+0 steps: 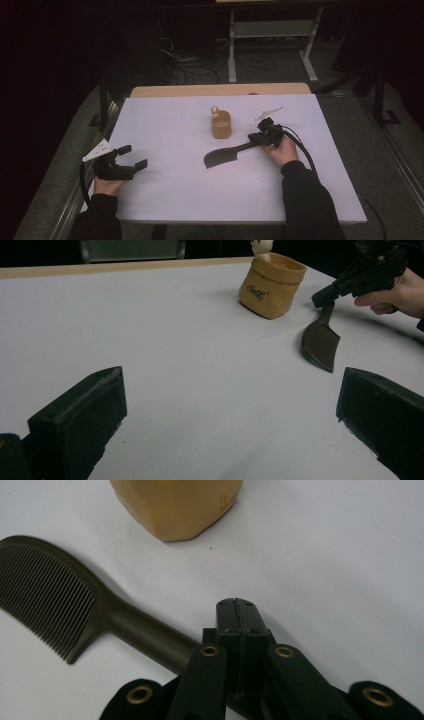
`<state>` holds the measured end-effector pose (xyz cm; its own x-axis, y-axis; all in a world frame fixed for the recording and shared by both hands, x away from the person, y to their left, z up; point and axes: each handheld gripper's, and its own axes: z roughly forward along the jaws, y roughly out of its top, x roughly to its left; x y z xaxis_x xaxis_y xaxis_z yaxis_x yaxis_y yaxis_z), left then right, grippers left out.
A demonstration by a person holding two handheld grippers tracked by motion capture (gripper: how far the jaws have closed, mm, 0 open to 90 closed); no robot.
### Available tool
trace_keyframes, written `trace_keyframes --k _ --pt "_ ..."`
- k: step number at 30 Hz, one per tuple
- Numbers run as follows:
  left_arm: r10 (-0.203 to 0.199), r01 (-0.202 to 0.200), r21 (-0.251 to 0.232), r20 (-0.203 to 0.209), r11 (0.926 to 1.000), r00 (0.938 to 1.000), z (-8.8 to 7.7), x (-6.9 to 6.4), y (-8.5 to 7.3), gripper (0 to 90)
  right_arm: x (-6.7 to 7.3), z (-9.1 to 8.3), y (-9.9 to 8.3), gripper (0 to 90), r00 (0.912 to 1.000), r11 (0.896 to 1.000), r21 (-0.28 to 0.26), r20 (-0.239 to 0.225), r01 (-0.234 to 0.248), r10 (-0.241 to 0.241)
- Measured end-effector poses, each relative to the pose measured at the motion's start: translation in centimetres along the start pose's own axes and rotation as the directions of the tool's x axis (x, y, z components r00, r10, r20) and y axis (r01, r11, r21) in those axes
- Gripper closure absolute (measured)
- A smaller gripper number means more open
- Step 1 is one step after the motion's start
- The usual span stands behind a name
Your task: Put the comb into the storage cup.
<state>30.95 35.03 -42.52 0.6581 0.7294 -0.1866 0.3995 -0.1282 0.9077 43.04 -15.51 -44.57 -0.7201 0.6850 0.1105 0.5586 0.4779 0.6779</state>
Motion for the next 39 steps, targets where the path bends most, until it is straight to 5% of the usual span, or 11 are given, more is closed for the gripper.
trace_keyframes --k 39 --pt "-0.003 0.003 -0.005 0.003 1.0 1.0 0.0 0.0 0.0 0.0 1.2 -1.9 -2.1 88.6 0.9998 1.0 0.019 -0.02 0.0 0.0"
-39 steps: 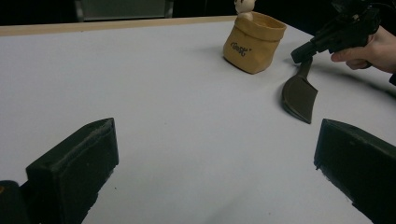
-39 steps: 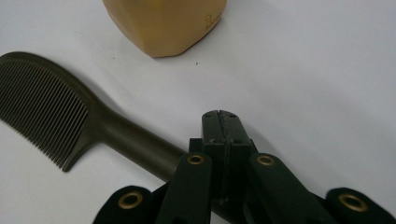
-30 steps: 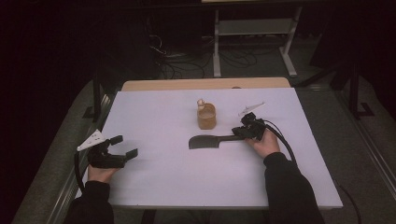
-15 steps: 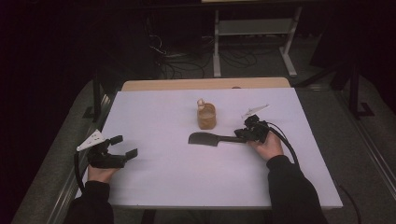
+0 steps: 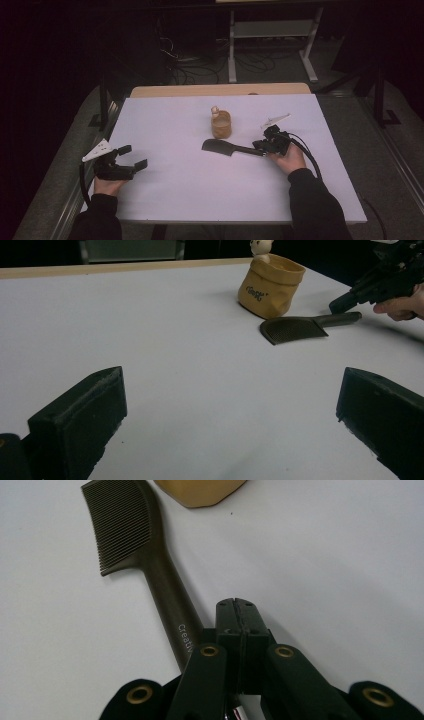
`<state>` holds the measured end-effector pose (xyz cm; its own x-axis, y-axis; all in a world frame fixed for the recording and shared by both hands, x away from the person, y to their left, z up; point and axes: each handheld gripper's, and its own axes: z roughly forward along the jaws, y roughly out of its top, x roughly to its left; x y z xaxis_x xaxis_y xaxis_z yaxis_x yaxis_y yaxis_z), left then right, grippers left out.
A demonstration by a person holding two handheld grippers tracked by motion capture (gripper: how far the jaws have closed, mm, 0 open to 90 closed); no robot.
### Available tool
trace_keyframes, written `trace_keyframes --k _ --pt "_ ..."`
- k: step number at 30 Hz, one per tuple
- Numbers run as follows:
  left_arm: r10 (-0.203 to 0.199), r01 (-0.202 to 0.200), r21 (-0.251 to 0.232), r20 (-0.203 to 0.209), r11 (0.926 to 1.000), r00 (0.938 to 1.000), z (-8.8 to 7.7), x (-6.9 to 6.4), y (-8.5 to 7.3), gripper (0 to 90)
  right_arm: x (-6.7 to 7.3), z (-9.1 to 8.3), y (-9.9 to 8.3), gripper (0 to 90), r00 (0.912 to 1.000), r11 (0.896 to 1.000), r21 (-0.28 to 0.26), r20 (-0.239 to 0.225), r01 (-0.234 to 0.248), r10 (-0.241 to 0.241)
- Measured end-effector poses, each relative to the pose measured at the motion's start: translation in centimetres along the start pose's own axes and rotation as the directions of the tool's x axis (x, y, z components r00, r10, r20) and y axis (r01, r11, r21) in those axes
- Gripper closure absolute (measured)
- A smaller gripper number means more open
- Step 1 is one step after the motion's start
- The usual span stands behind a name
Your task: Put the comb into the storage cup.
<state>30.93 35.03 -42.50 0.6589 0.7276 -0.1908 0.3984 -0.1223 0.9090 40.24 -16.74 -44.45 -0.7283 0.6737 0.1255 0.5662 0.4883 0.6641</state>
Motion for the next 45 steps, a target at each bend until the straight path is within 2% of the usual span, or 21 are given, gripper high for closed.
trace_keyframes --k 11,31,42,44,45 --pt "0.001 -0.001 0.005 0.0 1.0 1.0 0.0 0.0 0.0 0.0 0.2 -0.4 0.0 88.6 0.9999 1.0 0.016 -0.01 0.0 0.001" --pt "-0.001 0.001 0.012 0.002 0.9999 1.0 0.2 0.0 0.0 0.0 0.8 -2.3 1.3 87.7 0.9985 0.998 0.027 -0.028 0.048 -0.047" --pt "-0.002 0.002 0.01 0.003 0.9999 1.0 0.1 0.0 0.0 0.0 1.1 -2.8 3.6 79.8 0.9957 0.996 0.039 -0.038 0.085 -0.084" --pt "-0.002 0.002 0.01 0.002 0.9999 1.0 0.1 0.0 0.0 0.0 1.3 -2.6 4.1 74.4 0.9946 0.994 0.049 -0.04 0.098 -0.096" --pt "-0.001 0.001 0.01 0.003 0.9999 1.0 0.1 0.0 0.0 0.0 1.3 -2.6 4.1 74.4 0.9946 0.994 0.049 -0.04 0.098 -0.096"
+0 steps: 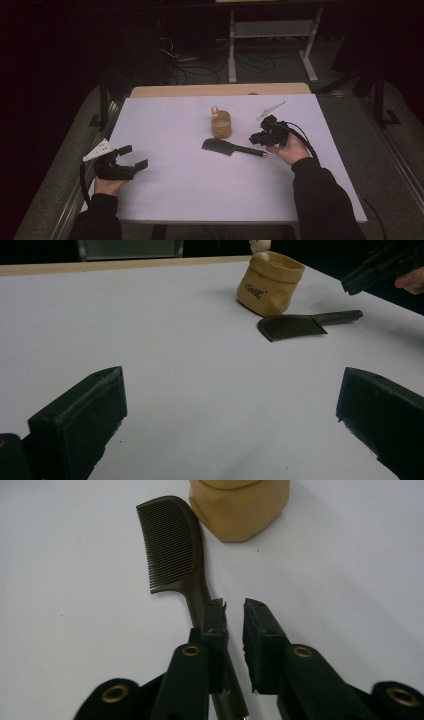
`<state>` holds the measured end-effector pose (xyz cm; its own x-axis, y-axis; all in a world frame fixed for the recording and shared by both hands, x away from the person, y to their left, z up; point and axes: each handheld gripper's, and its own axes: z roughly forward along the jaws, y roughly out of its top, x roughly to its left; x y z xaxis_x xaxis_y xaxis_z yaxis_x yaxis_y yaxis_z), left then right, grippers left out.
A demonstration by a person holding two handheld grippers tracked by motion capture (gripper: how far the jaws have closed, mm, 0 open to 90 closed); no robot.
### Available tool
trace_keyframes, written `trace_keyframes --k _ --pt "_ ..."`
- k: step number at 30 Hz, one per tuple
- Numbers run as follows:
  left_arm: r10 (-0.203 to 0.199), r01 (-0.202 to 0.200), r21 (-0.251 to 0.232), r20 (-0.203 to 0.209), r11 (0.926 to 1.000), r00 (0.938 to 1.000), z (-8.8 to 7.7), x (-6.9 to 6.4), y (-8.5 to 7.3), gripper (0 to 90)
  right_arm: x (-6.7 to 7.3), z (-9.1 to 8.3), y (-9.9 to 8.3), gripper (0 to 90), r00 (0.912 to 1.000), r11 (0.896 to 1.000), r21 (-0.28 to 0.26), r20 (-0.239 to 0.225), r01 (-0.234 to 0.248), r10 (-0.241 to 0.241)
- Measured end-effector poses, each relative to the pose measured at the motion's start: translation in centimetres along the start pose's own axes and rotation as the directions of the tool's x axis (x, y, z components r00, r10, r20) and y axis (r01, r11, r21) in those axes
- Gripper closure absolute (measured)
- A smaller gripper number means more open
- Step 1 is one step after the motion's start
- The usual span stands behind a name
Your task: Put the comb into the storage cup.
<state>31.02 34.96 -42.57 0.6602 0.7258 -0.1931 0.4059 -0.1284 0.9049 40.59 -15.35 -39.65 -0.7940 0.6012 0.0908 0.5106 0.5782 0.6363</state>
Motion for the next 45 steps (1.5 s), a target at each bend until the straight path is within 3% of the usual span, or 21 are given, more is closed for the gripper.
trace_keyframes --k 6,8,9,13,15,16,24,26,32,39,45 --pt "-0.001 0.001 -0.001 0.0 1.0 1.0 0.0 0.0 0.0 0.0 0.1 0.3 0.5 65.1 1.0 1.0 0.008 -0.004 0.004 -0.004" --pt "0.0 0.0 0.0 -0.001 1.0 1.0 0.0 0.0 0.0 0.0 0.2 0.5 0.8 53.4 0.9998 1.0 0.015 0.003 0.018 -0.018" --pt "0.0 0.0 0.0 -0.001 1.0 1.0 0.0 0.0 0.0 0.0 0.2 0.5 0.8 53.4 0.9998 1.0 0.015 0.003 0.018 -0.018" --pt "-0.001 0.001 0.0 -0.001 1.0 1.0 0.0 0.0 0.0 0.0 0.2 1.0 1.2 25.6 0.9992 0.999 0.038 -0.029 0.03 -0.029" --pt "-0.001 0.001 -0.001 -0.001 1.0 1.0 0.0 0.0 0.0 0.0 0.3 1.1 1.3 21.3 0.999 0.999 0.038 -0.029 0.036 -0.035" --pt "-0.001 0.001 -0.001 -0.001 1.0 1.0 0.0 0.0 0.0 0.0 0.3 1.3 1.3 14.5 0.9987 0.999 0.038 -0.035 0.037 -0.036" --pt "0.0 0.0 -0.001 -0.001 1.0 1.0 0.0 0.0 0.0 0.0 0.1 1.9 1.3 12.0 0.9976 0.998 0.052 -0.055 0.044 -0.041" --pt "0.001 -0.001 -0.001 -0.001 1.0 1.0 0.0 0.0 0.0 0.0 0.0 2.3 1.2 5.4 0.9971 0.997 0.068 -0.061 0.049 -0.045" --pt "0.002 -0.002 0.0 -0.002 1.0 1.0 0.0 0.0 0.0 0.0 0.2 3.2 1.1 0.0 0.9962 0.993 0.102 -0.064 0.066 -0.06" --pt "0.002 -0.002 0.0 0.0 1.0 1.0 0.0 0.0 0.0 0.0 0.1 4.0 0.9 0.0 0.9946 0.988 0.134 -0.083 0.074 -0.063" --pt "0.004 -0.004 0.001 0.0 1.0 1.0 0.1 0.0 0.0 0.0 0.3 4.5 1.0 9.0 0.9904 0.981 0.159 -0.103 0.108 -0.092"
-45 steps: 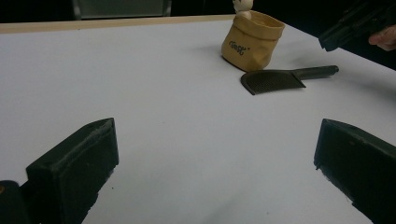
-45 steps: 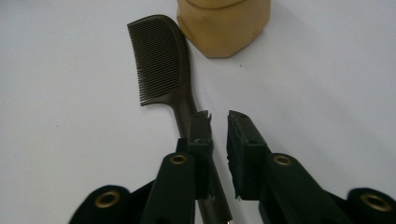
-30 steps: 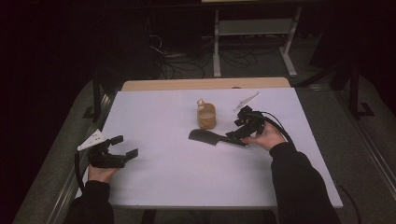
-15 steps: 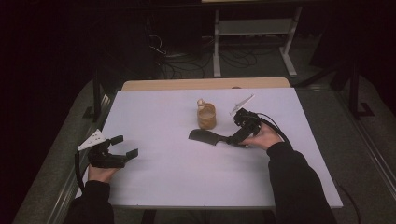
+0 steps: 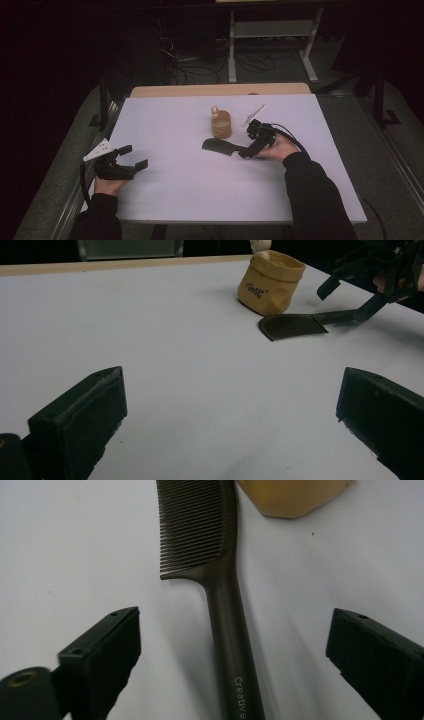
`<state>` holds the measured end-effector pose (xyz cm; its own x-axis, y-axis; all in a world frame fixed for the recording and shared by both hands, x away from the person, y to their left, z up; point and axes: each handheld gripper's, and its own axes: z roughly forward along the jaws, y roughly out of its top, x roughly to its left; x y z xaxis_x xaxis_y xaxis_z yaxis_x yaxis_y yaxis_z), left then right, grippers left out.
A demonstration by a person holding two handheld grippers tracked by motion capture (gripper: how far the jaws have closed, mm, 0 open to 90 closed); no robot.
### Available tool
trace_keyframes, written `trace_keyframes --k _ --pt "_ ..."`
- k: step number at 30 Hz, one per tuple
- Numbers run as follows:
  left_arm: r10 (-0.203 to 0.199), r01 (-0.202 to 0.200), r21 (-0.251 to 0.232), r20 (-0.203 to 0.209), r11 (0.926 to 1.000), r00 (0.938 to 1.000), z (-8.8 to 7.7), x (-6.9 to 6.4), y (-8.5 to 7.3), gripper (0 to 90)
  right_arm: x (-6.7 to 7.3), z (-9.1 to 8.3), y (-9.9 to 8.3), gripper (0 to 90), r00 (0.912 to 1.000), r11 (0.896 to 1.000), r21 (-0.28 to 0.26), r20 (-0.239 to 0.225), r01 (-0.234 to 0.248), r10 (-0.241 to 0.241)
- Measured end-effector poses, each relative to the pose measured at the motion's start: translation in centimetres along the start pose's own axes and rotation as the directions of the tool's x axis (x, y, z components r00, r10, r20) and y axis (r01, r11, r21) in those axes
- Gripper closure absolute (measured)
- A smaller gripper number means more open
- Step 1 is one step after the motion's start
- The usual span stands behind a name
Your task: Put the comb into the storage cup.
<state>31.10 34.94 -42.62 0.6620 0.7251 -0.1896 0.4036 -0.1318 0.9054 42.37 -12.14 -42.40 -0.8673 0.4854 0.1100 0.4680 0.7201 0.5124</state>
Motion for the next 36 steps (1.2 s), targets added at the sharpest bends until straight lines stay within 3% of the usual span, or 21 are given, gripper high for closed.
trace_keyframes --k 10,17,25,36 --pt "0.0 0.0 -0.002 0.001 1.0 1.0 0.0 0.0 0.0 0.0 0.3 0.6 0.9 17.4 0.9989 0.998 0.048 -0.004 0.048 -0.048" --pt "0.0 0.0 -0.001 0.001 1.0 1.0 0.0 0.0 0.0 0.0 0.1 1.0 0.9 22.8 0.9984 0.996 0.073 -0.003 0.056 -0.056" --pt "0.002 -0.002 0.003 0.001 1.0 1.0 0.0 0.0 0.0 0.0 0.1 1.2 1.0 42.1 0.9965 0.991 0.103 -0.006 0.083 -0.083" --pt "0.002 -0.002 0.002 0.003 1.0 1.0 0.0 0.0 0.0 0.0 0.3 1.4 1.4 58.6 0.993 0.987 0.113 0.001 0.118 -0.119"
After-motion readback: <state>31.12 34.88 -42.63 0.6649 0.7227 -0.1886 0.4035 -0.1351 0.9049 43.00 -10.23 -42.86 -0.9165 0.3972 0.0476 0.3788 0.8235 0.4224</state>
